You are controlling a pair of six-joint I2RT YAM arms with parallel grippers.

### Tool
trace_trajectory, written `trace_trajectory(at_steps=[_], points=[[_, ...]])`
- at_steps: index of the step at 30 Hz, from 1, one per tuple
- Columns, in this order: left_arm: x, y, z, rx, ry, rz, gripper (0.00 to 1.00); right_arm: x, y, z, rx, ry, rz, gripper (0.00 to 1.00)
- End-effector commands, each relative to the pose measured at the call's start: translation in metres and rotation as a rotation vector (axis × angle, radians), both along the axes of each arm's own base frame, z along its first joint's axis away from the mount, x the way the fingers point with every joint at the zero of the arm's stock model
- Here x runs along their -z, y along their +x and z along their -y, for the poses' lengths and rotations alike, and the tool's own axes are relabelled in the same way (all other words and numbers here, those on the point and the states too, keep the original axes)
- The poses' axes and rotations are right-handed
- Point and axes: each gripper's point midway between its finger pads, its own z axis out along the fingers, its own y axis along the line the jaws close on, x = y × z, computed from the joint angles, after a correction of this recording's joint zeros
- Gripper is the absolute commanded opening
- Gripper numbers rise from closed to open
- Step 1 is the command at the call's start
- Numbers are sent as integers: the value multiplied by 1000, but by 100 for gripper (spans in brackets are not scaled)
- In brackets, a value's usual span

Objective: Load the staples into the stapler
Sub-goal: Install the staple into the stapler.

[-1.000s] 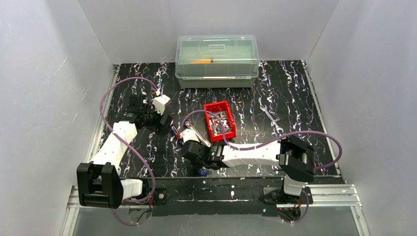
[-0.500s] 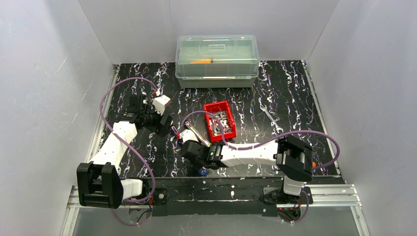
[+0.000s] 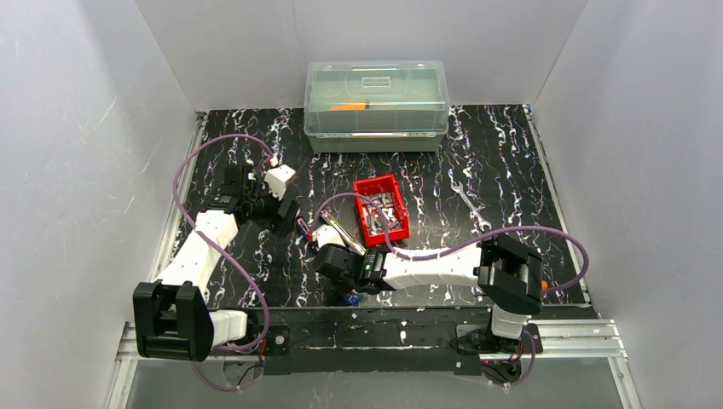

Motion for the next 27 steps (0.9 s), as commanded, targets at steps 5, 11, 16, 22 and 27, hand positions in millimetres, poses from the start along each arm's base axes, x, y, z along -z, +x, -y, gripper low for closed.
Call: trace_trajectory(at_steps=[5,11,16,22,27], points=[[-8,-5,3,15,-23,9,99,-15,8,2,39,49,35,1],[-7,-6,3,16,-25,6,99,-15,8,2,39,48,35,1],[-6,-6,4,15,-27,1,99,-17,9,3,45,48,41,1],[-7,-5,5,17,-35,1,99,-15,9,3,46,44,38,1],[-8,-5,5,18,-34,-1,99,-14,9,2,42,37,36,9]])
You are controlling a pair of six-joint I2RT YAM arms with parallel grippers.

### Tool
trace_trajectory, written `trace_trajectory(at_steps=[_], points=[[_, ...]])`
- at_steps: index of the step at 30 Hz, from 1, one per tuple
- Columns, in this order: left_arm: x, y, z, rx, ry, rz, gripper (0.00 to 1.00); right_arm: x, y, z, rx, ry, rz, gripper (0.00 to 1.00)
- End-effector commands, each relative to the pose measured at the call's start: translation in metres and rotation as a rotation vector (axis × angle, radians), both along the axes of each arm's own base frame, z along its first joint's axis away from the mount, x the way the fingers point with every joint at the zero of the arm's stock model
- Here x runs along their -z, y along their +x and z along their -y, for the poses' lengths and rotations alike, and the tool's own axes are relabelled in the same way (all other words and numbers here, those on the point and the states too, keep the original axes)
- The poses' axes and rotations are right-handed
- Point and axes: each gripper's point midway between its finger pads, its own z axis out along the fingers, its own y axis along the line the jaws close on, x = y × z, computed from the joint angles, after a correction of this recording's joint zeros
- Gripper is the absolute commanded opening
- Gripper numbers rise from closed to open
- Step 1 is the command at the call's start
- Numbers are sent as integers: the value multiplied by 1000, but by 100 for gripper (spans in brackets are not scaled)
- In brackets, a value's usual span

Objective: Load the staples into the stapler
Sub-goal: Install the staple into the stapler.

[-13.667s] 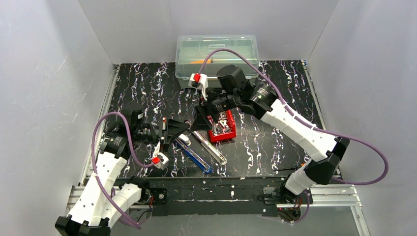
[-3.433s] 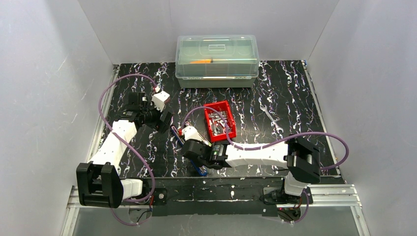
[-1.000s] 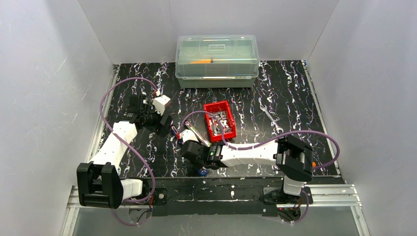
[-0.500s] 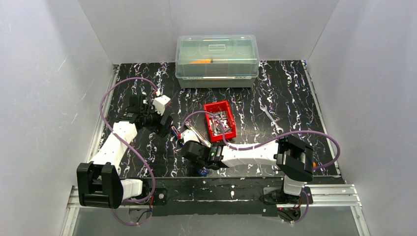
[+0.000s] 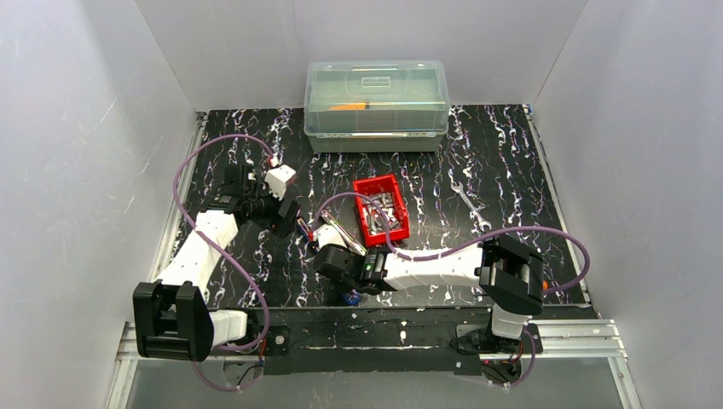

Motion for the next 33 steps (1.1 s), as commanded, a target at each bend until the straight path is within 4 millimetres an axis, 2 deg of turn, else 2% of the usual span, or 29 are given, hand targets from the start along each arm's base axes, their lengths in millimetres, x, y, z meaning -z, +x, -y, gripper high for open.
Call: trace_trajectory(at_steps=[1,6,13,25,30,33], points=[[-8,-4,2,10,-21,5,99,-14,7,-1,29,36,25,12],[-7,-4,3,9,-27,0,99,-15,8,0,37,40,29,26],[-9,-3,5,8,-35,1,99,-15,8,1,39,38,32,40],[-11,-3,5,9,-39,4,100,-24,11,3,58,62,52,39],[-12,-3,5,9,-38,8,99,-29,6,-8,6,80,51,39],[-13,-3,5,5,-38,9,99,-23,3,-14,-22,51,44,38]])
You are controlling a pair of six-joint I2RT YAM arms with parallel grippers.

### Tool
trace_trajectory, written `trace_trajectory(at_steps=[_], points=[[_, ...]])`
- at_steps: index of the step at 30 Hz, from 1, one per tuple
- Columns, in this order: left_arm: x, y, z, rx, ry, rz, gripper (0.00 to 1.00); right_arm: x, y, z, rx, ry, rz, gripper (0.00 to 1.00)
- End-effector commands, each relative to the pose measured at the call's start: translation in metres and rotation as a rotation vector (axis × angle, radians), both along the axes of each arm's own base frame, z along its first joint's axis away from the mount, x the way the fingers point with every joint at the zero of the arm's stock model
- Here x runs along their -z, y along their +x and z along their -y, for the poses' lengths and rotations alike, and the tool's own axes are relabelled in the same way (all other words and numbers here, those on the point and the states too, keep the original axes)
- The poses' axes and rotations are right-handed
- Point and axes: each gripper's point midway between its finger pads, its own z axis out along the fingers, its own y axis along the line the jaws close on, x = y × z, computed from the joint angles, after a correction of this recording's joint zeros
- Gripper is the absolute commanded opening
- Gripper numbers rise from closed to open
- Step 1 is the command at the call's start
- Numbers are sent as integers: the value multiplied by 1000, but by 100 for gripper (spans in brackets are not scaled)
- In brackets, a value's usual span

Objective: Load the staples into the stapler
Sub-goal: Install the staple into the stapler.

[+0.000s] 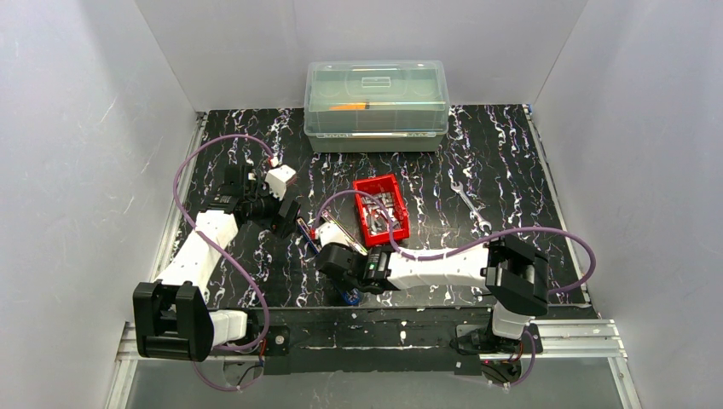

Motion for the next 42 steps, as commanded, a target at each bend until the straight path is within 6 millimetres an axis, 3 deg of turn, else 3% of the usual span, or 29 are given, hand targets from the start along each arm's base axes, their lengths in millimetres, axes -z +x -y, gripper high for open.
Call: trace_trajectory(at_steps=[1,22,42], points=[[-13,0,2,-3,-23,17,99,-13,-2,-19,-43,35,19,38],[-11,8,-1,-25,-13,18,99,-2,-5,-32,-100,-1,2,35],[-9,5,1,-16,-17,2,99,-10,2,-33,-86,14,43,36]])
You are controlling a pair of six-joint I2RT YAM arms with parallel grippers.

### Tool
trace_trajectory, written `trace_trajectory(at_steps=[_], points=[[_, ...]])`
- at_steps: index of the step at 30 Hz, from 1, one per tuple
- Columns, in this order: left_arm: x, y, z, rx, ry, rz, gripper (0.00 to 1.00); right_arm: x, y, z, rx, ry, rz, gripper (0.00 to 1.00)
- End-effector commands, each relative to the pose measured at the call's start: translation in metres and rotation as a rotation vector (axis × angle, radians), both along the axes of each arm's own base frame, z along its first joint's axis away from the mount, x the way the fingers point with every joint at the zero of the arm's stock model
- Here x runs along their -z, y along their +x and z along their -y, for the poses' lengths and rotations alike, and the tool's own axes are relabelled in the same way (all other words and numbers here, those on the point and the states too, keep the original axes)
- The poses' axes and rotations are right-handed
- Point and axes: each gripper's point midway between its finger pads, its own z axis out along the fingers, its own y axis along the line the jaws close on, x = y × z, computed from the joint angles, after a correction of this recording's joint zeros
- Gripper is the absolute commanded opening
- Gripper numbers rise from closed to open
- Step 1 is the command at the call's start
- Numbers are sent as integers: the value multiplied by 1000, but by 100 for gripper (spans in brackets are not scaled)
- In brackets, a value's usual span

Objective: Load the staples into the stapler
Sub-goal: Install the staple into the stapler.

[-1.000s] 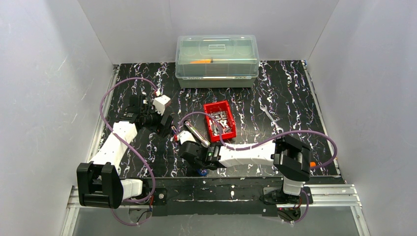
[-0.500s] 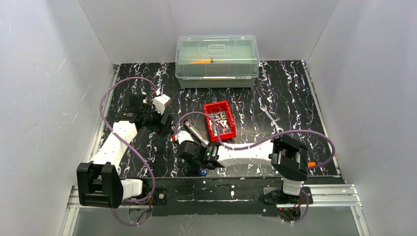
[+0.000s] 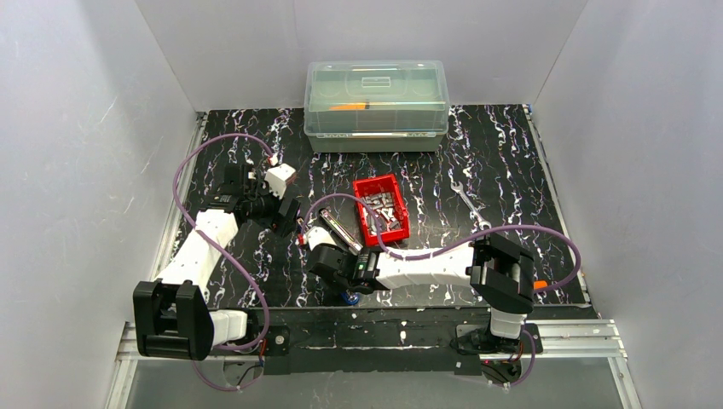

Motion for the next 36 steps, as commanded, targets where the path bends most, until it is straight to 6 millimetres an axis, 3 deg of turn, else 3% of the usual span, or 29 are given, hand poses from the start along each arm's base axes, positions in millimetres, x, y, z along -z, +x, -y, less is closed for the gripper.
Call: trace_trajectory(at_steps=[1,9,36], points=[[-7,2,1,-2,-10,0,99,-19,7,-15,10,57,44,36],[-10,3,2,3,-17,2,99,-23,10,-18,8,60,59,39],[-13,3,2,3,-18,9,99,-11,10,-18,-1,52,29,36]])
